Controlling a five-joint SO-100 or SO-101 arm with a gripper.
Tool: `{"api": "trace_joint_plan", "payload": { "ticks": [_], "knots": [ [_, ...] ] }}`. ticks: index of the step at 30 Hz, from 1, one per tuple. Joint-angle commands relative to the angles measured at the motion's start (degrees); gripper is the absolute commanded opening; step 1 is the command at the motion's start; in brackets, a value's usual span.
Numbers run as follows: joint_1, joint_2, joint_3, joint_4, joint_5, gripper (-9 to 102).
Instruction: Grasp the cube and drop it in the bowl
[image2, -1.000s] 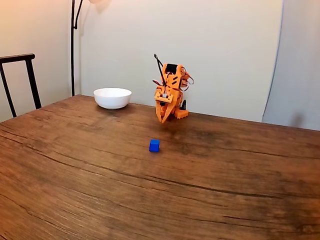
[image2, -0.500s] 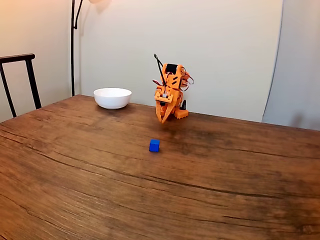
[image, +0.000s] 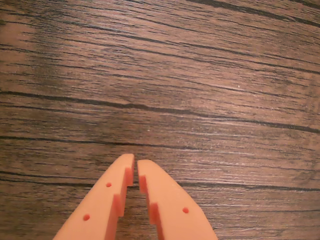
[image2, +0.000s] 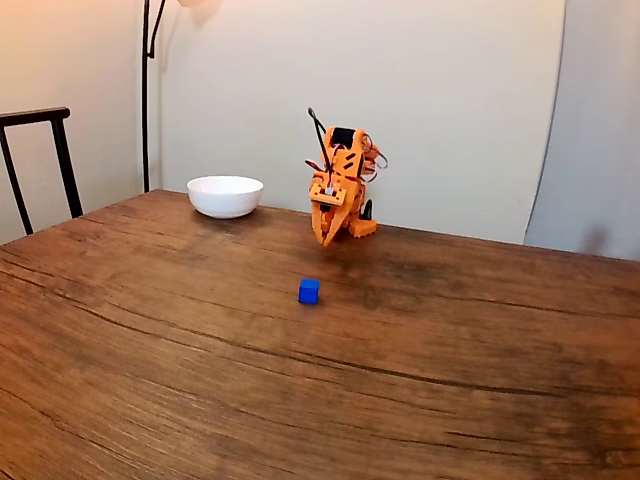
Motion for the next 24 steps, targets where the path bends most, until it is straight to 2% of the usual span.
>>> {"api": "trace_joint_plan", "payload": {
  "ticks": [1, 15, 24],
  "knots": [
    [0.4, -0.5, -0.2, 2.2, -0.3, -1],
    [0.4, -0.4, -0.2, 1.0, -0.4, -1],
    [-0.2, -0.4, -0.2, -9.0, -0.4, -1]
  ]
}}
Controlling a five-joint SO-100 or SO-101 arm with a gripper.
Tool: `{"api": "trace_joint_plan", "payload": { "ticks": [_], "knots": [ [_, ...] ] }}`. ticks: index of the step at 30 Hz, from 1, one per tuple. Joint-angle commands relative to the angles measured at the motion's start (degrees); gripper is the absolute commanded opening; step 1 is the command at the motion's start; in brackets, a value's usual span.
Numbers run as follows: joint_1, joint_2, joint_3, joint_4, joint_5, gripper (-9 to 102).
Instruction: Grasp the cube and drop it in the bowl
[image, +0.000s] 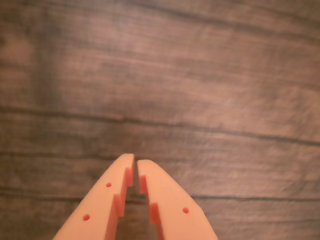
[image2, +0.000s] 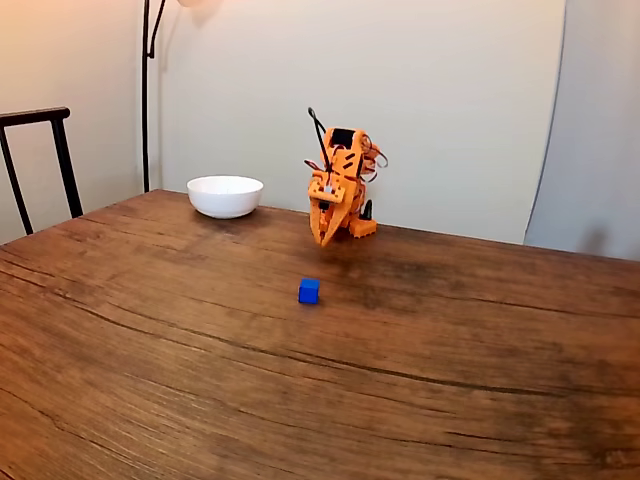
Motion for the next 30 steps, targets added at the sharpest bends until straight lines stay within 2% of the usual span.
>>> {"api": "trace_joint_plan", "payload": {
  "ticks": [1, 13, 21, 30],
  "knots": [
    [-0.4, 0.3, -0.3, -3.3, -0.4, -1],
    [-3.2, 0.3, -0.7, -5.5, -9.8, -1],
    [-5.0, 0.2, -7.6, -4.2, -13.6, -1],
    [1.2, 0.1, -26.8, 14.2, -12.7, 0]
  ]
}}
